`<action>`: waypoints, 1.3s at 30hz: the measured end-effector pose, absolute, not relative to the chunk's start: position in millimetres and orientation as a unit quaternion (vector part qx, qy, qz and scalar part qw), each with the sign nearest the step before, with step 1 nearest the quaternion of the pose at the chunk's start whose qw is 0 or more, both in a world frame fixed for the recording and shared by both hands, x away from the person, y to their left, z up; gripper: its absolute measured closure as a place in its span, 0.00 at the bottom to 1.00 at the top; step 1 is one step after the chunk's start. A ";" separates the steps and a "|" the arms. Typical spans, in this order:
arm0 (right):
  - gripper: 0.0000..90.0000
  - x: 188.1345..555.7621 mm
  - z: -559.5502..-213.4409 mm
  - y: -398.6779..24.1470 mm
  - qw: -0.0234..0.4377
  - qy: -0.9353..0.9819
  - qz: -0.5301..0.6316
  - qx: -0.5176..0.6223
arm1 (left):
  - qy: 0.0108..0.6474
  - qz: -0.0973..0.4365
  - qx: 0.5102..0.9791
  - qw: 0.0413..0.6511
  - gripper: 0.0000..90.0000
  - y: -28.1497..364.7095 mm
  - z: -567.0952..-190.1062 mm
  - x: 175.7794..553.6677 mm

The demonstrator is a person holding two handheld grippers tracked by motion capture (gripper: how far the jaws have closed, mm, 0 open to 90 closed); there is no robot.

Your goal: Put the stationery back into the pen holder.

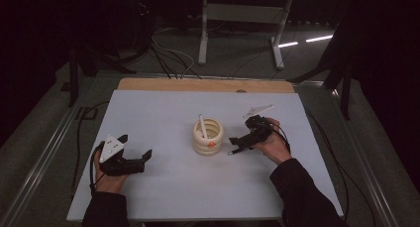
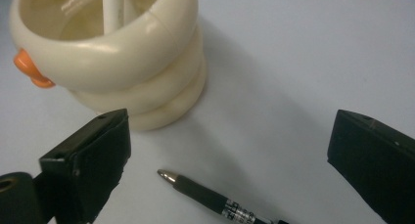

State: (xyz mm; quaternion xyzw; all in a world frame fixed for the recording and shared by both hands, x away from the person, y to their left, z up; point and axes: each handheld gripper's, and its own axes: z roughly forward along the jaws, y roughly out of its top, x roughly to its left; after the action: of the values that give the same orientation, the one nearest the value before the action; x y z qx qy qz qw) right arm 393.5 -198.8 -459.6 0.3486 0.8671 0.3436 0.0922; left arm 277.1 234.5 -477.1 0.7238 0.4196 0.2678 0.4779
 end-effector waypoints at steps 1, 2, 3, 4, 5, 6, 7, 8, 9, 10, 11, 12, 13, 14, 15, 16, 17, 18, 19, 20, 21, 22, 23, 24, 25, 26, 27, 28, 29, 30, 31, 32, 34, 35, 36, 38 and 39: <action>0.04 393.4 -460.5 -198.8 0.091 0.868 0.343 0.347 | 0.419 0.268 0.724 0.478 0.00 234.6 -477.0 277.1; 0.04 393.4 -461.4 -198.8 0.088 0.869 0.342 0.347 | 0.420 0.268 0.724 0.478 0.00 234.7 -477.0 277.1; 0.05 393.5 -462.6 -198.9 0.088 0.870 0.340 0.346 | 0.420 0.268 0.723 0.478 0.00 234.8 -476.9 277.0; 0.06 393.5 -463.6 -199.2 0.087 0.871 0.338 0.345 | 0.420 0.268 0.723 0.478 0.00 234.9 -476.9 276.9; 0.06 393.5 -464.5 -199.4 0.084 0.872 0.337 0.345 | 0.420 0.268 0.723 0.478 0.00 235.0 -476.8 276.9; 0.07 393.6 -465.5 -199.7 0.083 0.873 0.336 0.344 | 0.420 0.269 0.723 0.478 0.00 235.1 -476.7 276.9; 0.07 393.6 -465.5 -199.7 0.083 0.873 0.336 0.344 | 0.420 0.269 0.723 0.478 0.00 235.1 -476.7 276.9; 0.08 393.6 -466.5 -199.8 0.081 0.875 0.333 0.342 | 0.420 0.269 0.723 0.478 0.00 235.0 -476.9 277.0; 0.08 393.5 -469.1 -199.1 0.080 0.879 0.326 0.340 | 0.420 0.269 0.723 0.478 0.00 235.0 -476.9 277.0; 0.08 393.4 -470.0 -198.8 0.079 0.880 0.323 0.340 | 0.420 0.269 0.723 0.478 0.00 234.9 -476.9 277.0; 0.09 393.2 -471.3 -198.2 0.077 0.881 0.319 0.339 | 0.420 0.269 0.723 0.478 0.00 234.9 -476.9 277.0; 0.09 393.0 -472.8 -197.6 0.076 0.885 0.314 0.336 | 0.420 0.269 0.724 0.477 0.00 234.9 -476.8 277.0; 0.09 392.7 -474.3 -196.7 0.074 0.888 0.309 0.333 | 0.420 0.269 0.724 0.477 0.00 234.9 -476.9 277.0; 0.09 392.3 -475.9 -196.0 0.074 0.891 0.304 0.328 | 0.420 0.269 0.724 0.477 0.00 234.9 -476.9 277.0; 0.09 392.0 -477.2 -195.1 0.073 0.894 0.299 0.324 | 0.420 0.269 0.723 0.477 0.00 234.9 -476.9 276.9; 0.09 391.4 -478.3 -194.1 0.072 0.897 0.295 0.322 | 0.420 0.269 0.724 0.477 0.00 235.0 -476.8 276.9; 0.10 391.0 -479.1 -193.5 0.073 0.899 0.291 0.318 | 0.420 0.269 0.724 0.477 0.00 234.9 -476.8 276.9; 0.12 390.7 -479.8 -192.7 0.073 0.900 0.290 0.317 | 0.420 0.269 0.724 0.477 0.00 234.9 -476.8 276.9; 0.13 390.7 -480.7 -192.3 0.073 0.901 0.288 0.315 | 0.420 0.269 0.724 0.477 0.00 234.9 -476.8 277.0; 0.14 390.8 -481.5 -192.1 0.072 0.903 0.286 0.313 | 0.420 0.269 0.724 0.477 0.00 234.9 -476.9 277.0; 0.15 391.2 -482.5 -192.2 0.071 0.905 0.284 0.309 | 0.420 0.269 0.724 0.477 0.00 234.9 -476.8 276.9; 0.16 391.1 -483.4 -191.9 0.069 0.906 0.281 0.309 | 0.420 0.268 0.724 0.478 0.00 235.0 -476.7 276.8; 0.17 390.9 -484.5 -191.6 0.069 0.908 0.278 0.306 | 0.420 0.269 0.724 0.478 0.00 235.0 -476.6 276.8; 0.17 390.6 -485.6 -191.2 0.066 0.910 0.274 0.304 | 0.420 0.269 0.724 0.478 0.00 235.1 -476.7 276.8; 0.18 390.3 -486.7 -190.7 0.065 0.912 0.270 0.300 | 0.420 0.269 0.724 0.477 0.00 235.0 -476.7 276.8; 0.18 389.8 -488.2 -190.2 0.062 0.916 0.266 0.294 | 0.420 0.269 0.724 0.478 0.00 234.9 -476.8 276.8; 0.19 389.2 -489.7 -189.6 0.063 0.919 0.260 0.289 | 0.420 0.268 0.724 0.478 0.00 234.8 -476.7 276.8; 0.20 388.7 -491.2 -189.2 0.061 0.921 0.255 0.287 | 0.419 0.269 0.724 0.478 0.00 234.7 -476.8 276.8; 0.21 388.7 -492.6 -189.1 0.061 0.924 0.252 0.282 | 0.419 0.269 0.724 0.478 0.00 234.7 -476.8 276.8; 0.22 388.5 -493.7 -188.9 0.061 0.925 0.249 0.280 | 0.420 0.269 0.724 0.478 0.00 234.7 -476.8 276.8; 0.22 388.4 -494.3 -189.0 0.058 0.926 0.246 0.279 | 0.420 0.269 0.724 0.478 0.00 234.7 -476.8 276.8; 0.23 388.6 -495.0 -189.3 0.057 0.927 0.245 0.279 | 0.420 0.269 0.724 0.477 0.00 234.8 -476.7 276.8; 0.25 389.1 -496.9 -189.8 0.054 0.929 0.240 0.276 | 0.420 0.269 0.724 0.478 0.00 234.8 -476.8 276.9; 0.26 389.3 -498.2 -190.0 0.051 0.930 0.236 0.277 | 0.420 0.268 0.724 0.478 0.00 234.6 -476.8 276.9; 0.28 389.8 -499.8 -190.3 0.049 0.932 0.230 0.274 | 0.419 0.268 0.724 0.478 0.00 234.5 -476.8 276.8; 0.34 389.1 -503.8 -189.5 0.048 0.937 0.220 0.268 | 0.419 0.268 0.724 0.477 0.00 234.4 -476.8 276.8; 0.41 388.0 -503.2 -189.1 0.055 0.938 0.219 0.263 | 0.419 0.268 0.724 0.478 0.00 234.4 -476.7 276.7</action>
State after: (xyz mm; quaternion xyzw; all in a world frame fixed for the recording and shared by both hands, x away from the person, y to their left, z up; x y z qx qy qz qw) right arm 388.0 -189.1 -503.2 0.2633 0.9380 0.2188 0.0549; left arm 276.7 234.4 -476.7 0.7240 0.4193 0.2684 0.4776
